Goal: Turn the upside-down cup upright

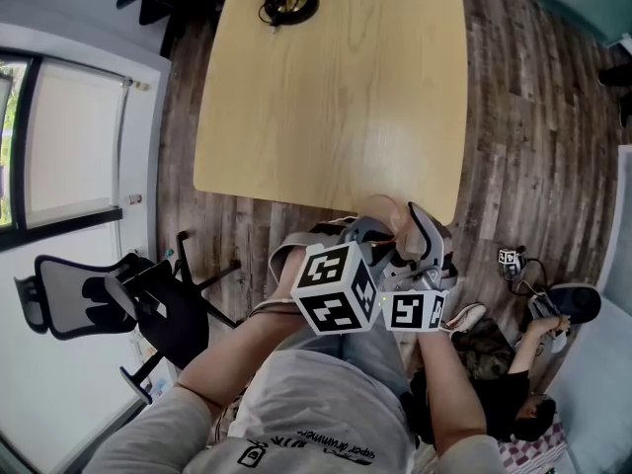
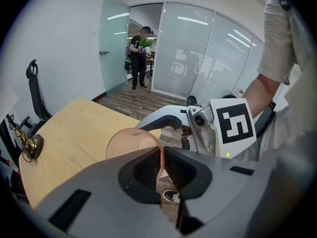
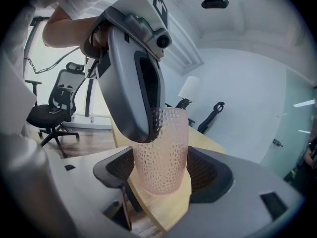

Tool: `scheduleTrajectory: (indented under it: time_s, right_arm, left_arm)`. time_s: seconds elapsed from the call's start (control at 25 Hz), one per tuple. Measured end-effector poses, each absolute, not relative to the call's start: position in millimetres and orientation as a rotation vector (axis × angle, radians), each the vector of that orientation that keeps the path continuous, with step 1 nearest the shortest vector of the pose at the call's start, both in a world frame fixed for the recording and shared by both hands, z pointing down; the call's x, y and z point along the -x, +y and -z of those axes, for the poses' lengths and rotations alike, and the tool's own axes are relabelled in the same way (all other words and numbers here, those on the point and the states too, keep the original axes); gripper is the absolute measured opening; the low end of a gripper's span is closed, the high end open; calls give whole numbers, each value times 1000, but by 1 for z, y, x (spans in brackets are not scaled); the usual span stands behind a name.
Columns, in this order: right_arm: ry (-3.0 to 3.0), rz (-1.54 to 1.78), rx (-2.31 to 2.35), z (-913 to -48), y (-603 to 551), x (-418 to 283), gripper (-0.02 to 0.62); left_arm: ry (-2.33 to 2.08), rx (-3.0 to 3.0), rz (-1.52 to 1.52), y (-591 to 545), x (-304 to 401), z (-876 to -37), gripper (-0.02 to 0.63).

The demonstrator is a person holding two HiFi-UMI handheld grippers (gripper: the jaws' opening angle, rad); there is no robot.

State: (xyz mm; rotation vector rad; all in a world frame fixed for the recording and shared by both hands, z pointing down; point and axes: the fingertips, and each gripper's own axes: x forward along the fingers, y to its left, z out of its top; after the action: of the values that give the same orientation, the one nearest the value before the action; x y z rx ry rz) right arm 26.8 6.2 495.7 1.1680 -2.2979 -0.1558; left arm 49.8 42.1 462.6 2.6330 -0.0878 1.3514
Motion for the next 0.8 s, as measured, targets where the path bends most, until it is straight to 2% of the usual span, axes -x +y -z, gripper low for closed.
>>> scheduleTrajectory:
  time_s: [0.12,0.36,0.64,0.8]
  right_arm:
    - [-2297,140,-1195,-495,4,-30,319]
    - [-2297,113,-1234,-495,0,-38,319]
    - [-2342,23,-1329,-492,-7,-51,320]
    - [-2404,-38,-1398,-488,-11,-55,320]
  left_arm:
    - [-105,-2702,-1320,41,-53,-461,36]
    - [-185,-2823,-1091,40,-56,-450,141]
    - [-485,-2869,-556,13,-44,-422,220]
    - [-586,-2842,-408,-7,-35,-435,298]
